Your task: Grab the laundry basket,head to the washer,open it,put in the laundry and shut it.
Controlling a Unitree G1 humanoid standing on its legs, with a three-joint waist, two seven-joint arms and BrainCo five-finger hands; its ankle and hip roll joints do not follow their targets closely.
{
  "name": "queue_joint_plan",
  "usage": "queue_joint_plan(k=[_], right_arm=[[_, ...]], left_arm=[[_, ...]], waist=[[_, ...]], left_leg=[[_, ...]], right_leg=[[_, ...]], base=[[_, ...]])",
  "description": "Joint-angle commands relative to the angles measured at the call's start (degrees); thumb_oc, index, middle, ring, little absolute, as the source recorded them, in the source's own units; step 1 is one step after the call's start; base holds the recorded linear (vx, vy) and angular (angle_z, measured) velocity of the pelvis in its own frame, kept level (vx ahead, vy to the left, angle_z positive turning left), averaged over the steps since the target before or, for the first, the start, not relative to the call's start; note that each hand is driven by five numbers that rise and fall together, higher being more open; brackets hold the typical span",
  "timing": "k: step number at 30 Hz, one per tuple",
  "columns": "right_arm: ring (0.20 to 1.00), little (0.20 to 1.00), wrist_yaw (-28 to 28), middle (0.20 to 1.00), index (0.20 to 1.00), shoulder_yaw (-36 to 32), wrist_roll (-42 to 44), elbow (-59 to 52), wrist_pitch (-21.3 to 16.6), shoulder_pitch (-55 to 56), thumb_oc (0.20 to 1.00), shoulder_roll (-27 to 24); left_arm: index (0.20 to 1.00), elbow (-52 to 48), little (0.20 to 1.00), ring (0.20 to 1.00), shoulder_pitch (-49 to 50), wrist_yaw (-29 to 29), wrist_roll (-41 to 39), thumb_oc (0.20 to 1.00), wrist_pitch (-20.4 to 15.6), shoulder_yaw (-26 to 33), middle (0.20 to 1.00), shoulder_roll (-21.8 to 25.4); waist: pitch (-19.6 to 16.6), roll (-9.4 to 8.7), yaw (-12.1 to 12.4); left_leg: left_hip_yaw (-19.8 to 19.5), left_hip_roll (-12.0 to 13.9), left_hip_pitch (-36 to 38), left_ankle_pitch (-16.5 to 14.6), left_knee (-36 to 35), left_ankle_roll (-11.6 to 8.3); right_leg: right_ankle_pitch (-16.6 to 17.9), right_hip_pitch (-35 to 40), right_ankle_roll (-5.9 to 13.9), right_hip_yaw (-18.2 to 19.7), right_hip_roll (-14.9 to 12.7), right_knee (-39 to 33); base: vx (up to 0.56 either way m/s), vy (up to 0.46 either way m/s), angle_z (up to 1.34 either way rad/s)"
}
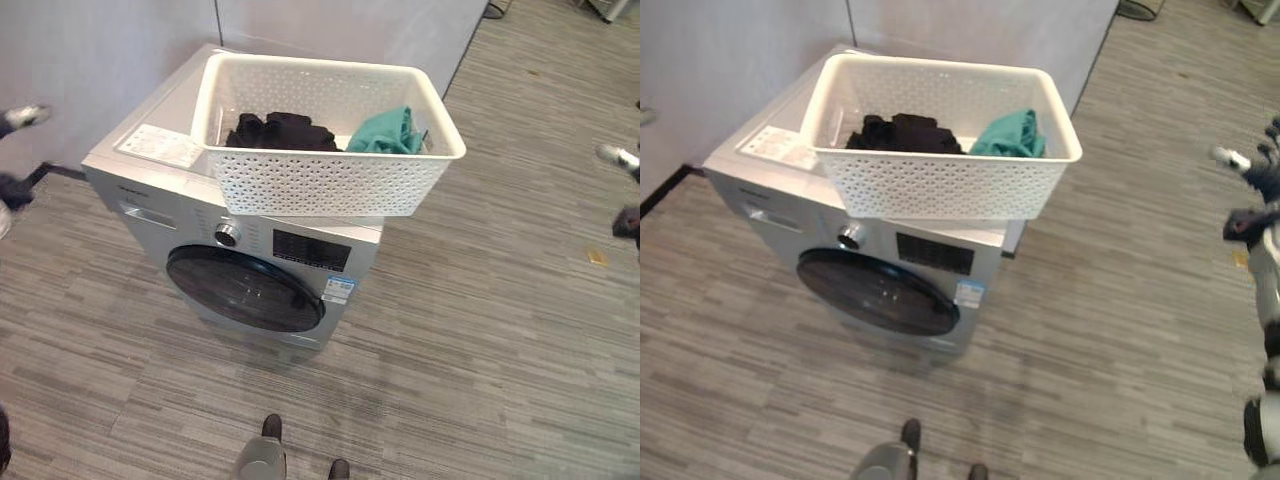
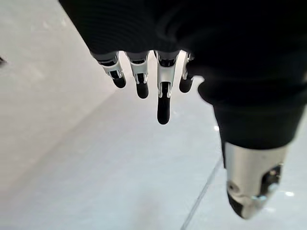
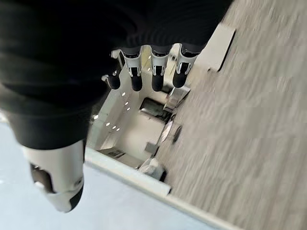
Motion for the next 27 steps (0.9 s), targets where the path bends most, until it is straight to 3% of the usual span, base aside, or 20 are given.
queue_joint_plan(k=[1, 3, 4, 5, 6, 8, 9, 11, 12, 13, 14, 15, 16, 17, 18, 21, 24, 25, 27], right_arm=[[1.0, 1.0, -0.6, 1.0, 1.0, -4.3, -5.2, -5.7, -4.8, 3.3, 1.0, 1.5], [1.0, 1.0, -0.4, 1.0, 1.0, -11.0, -9.7, -12.7, -5.0, 14.0, 1.0, 7.9], [1.0, 1.0, -0.4, 1.0, 1.0, -11.3, -9.9, -13.3, -4.7, 14.7, 1.0, 8.1], [1.0, 1.0, 0.4, 1.0, 1.0, -12.5, -11.4, -15.5, -4.3, 18.0, 1.0, 10.3], [1.0, 1.0, 2.0, 1.0, 1.0, -13.0, -12.5, -18.9, -4.5, 23.3, 1.0, 15.3], [1.0, 1.0, 2.9, 1.0, 1.0, -13.1, -12.6, -20.4, -4.3, 25.7, 1.0, 17.5], [1.0, 1.0, 4.3, 1.0, 1.0, -11.5, -14.4, -23.4, -3.8, 30.6, 1.0, 21.4], [1.0, 1.0, 5.1, 1.0, 1.0, -10.6, -14.9, -24.8, -3.3, 32.2, 1.0, 23.0], [1.0, 1.0, 7.0, 1.0, 1.0, -7.7, -13.9, -26.3, -2.8, 33.9, 1.0, 25.4], [1.0, 1.0, 7.0, 1.0, 1.0, -7.8, -13.9, -26.4, -2.8, 34.0, 1.0, 25.4], [1.0, 1.0, 7.6, 1.0, 1.0, -3.9, -13.7, -24.8, -2.6, 34.4, 1.0, 26.8], [1.0, 1.0, 7.6, 1.0, 1.0, -3.9, -13.7, -24.6, -2.7, 34.4, 1.0, 26.8], [1.0, 1.0, 7.0, 1.0, 1.0, -0.2, -14.5, -23.3, -2.4, 33.9, 1.0, 27.3], [1.0, 1.0, 6.9, 1.0, 1.0, -0.3, -14.5, -23.2, -2.5, 33.8, 1.0, 27.3], [1.0, 1.0, 6.4, 1.0, 1.0, 2.7, -14.2, -22.0, -2.3, 33.0, 1.0, 27.7], [1.0, 1.0, 4.7, 1.0, 1.0, 7.5, -15.7, -19.0, -1.8, 30.8, 1.0, 27.9], [1.0, 1.0, 3.9, 1.0, 1.0, 9.9, -15.9, -17.6, -1.7, 28.5, 1.0, 27.8], [1.0, 1.0, 3.7, 1.0, 1.0, 11.5, -15.9, -17.5, -1.7, 27.8, 1.0, 27.8], [1.0, 1.0, 3.6, 1.0, 1.0, 12.8, -16.8, -16.9, -1.7, 27.6, 1.0, 27.7]], left_arm=[[1.0, -2.5, 1.0, 1.0, 3.5, 1.3, 3.6, 1.0, -2.5, 4.8, 1.0, -2.7], [1.0, -9.3, 1.0, 1.0, 14.8, -1.4, 3.4, 1.0, -3.5, 10.9, 1.0, -12.0], [1.0, -10.0, 1.0, 1.0, 15.5, -1.6, 3.4, 1.0, -3.3, 11.3, 1.0, -12.3], [1.0, -11.8, 1.0, 1.0, 18.9, -2.7, 2.7, 1.0, -3.6, 12.1, 1.0, -15.6], [1.0, -13.8, 1.0, 1.0, 24.7, -4.8, 1.6, 1.0, -3.8, 12.2, 1.0, -21.5], [1.0, -14.9, 1.0, 1.0, 27.6, -6.3, 1.6, 1.0, -3.7, 11.6, 1.0, -24.2], [1.0, -15.2, 1.0, 1.0, 32.3, -9.9, -1.6, 1.0, -3.3, 7.5, 1.0, -30.6], [1.0, -15.0, 1.0, 1.0, 33.5, -11.4, -1.8, 1.0, -2.9, 5.6, 1.0, -32.4], [1.0, -12.5, 1.0, 1.0, 34.2, -13.6, -0.8, 1.0, -2.0, 0.2, 1.0, -34.7], [1.0, -12.3, 1.0, 1.0, 34.1, -13.6, -0.7, 1.0, -2.1, 0.0, 1.0, -34.7], [1.0, -8.8, 1.0, 1.0, 33.4, -15.1, -0.6, 1.0, -1.5, -6.2, 1.0, -37.2], [1.0, -8.5, 1.0, 1.0, 33.2, -15.1, -0.6, 1.0, -1.7, -6.4, 1.0, -37.2], [1.0, -5.5, 1.0, 1.0, 32.1, -17.1, -1.4, 1.0, -1.2, -12.9, 1.0, -39.0], [1.0, -5.2, 1.0, 1.0, 31.9, -17.0, -1.4, 1.0, -1.3, -13.1, 1.0, -39.0], [1.0, -3.2, 1.0, 1.0, 31.2, -18.3, -2.2, 1.0, -0.9, -17.9, 1.0, -40.4], [1.0, -0.6, 1.0, 1.0, 29.2, -18.5, -5.1, 1.0, -0.7, -23.4, 1.0, -42.0], [1.0, 0.4, 1.0, 1.0, 26.7, -18.0, -4.7, 1.0, -0.8, -25.7, 1.0, -41.8], [1.0, 0.7, 1.0, 1.0, 25.6, -18.0, -3.9, 1.0, -0.8, -27.1, 1.0, -42.0], [1.0, 0.3, 1.0, 1.0, 26.2, -18.5, -2.6, 1.0, -0.9, -27.8, 1.0, -41.9]], waist=[[-4.1, 1.61, 0.2], [-3.7, 1.82, -0.4], [-4.0, 1.84, -0.4], [-4.0, 1.89, -0.6], [-3.1, 1.9, -0.9], [-3.0, 1.79, -1.0], [-2.2, 1.72, -1.4], [-2.0, 1.91, -1.6], [-1.0, 1.8, -1.9], [-1.1, 1.87, -1.9], [0.0, 1.81, -1.8], [0.0, 1.91, -1.9], [1.3, 2.14, -1.9], [1.4, 2.24, -1.9], [2.2, 2.53, -2.0], [3.3, 3.32, -1.9], [4.3, 3.39, -2.2], [4.8, 2.89, -2.8], [4.7, 2.57, -3.1]], left_leg=[[-3.2, 0.8, 2.3, -1.3, -2.0, -1.32], [-3.3, 0.8, 1.9, -0.7, -1.8, -1.11], [-3.5, 0.8, 2.2, -1.1, -2.0, -1.19], [-3.5, 0.8, 2.0, -1.0, -2.0, -1.17], [-3.6, 0.9, 1.2, -0.1, -1.9, -1.14], [-3.9, 0.9, 1.1, -0.4, -2.0, -1.29], [-4.2, 1.2, 0.2, 0.2, -1.6, -1.64], [-4.4, 1.4, -0.8, 1.2, -1.6, -1.8], [-4.7, 2.0, -2.4, 2.5, -1.2, -2.47], [-4.9, 2.0, -2.5, 2.5, -1.2, -2.54], [-5.4, 2.7, -3.8, 3.9, -0.8, -3.33], [-5.5, 2.7, -3.9, 3.9, -0.7, -3.39], [-6.0, 3.3, -5.0, 5.4, -0.5, -4.15], [-6.1, 3.3, -5.1, 5.5, -0.5, -4.19], [-6.5, 3.7, -5.6, 6.8, -1.0, -4.56], [-6.7, 4.1, -6.2, 8.4, -1.8, -5.29], [-6.1, 4.3, -6.8, 8.2, -1.0, -5.42], [-2.9, 5.5, -6.1, 6.6, 0.9, -4.5], [-1.4, 7.0, -4.5, 5.1, 2.1, -4.14]], right_leg=[[-4.2, 1.1, 4.02, -3.0, -2.3, 3.4], [-3.6, 0.6, 3.56, -2.8, -2.2, 3.1], [-3.9, 0.8, 3.59, -2.7, -2.2, 3.0], [-3.8, 0.8, 3.36, -2.6, -2.1, 2.7], [-3.3, 0.2, 2.88, -2.3, -1.8, 2.4], [-3.5, 0.4, 2.65, -2.2, -1.7, 2.0], [-3.6, 0.5, 1.99, -2.0, -1.1, 1.5], [-3.2, 0.1, 1.73, -2.0, -0.7, 1.2], [-3.2, -0.3, 1.1, -1.9, 0.1, 0.8], [-3.2, -0.3, 1.04, -2.0, 0.2, 0.8], [-3.3, -0.5, 0.5, -2.2, 1.3, 0.4], [-3.3, -0.4, 0.44, -2.3, 1.3, 0.4], [-3.3, -0.5, 0.0, -2.7, 2.4, 0.1], [-3.3, -0.5, -0.05, -2.8, 2.5, 0.1], [-3.4, -0.8, -0.32, -3.0, 3.3, 0.0], [-3.5, -1.1, -0.5, -4.2, 3.9, 0.0], [-3.2, -1.5, -0.52, -5.0, 3.7, 0.0], [-2.8, -2.2, -0.47, -6.1, 2.8, 0.2], [-2.5, -2.5, -0.52, -6.9, 2.0, 0.3]], base=[[-0.04, -0.039, -0.03], [-0.07, -0.05, -0.01], [-0.02, -0.042, -0.01], [-0.11, -0.076, 0.0], [-0.11, -0.078, 0.02], [-0.11, -0.102, 0.05], [-0.16, -0.112, 0.07], [-0.19, -0.117, 0.09], [-0.19, -0.122, 0.11], [-0.26, -0.2, 0.23], [-0.13, -0.116, 0.29], [-0.27, -0.221, 0.32], [-0.14, -0.114, 0.25], [-0.24, -0.186, 0.29], [-0.15, -0.112, 0.37], [-0.14, -0.082, 0.3], [-0.15, -0.036, 0.16], [-0.13, 0.002, 0.1], [-0.09, 0.034, 0.1]])
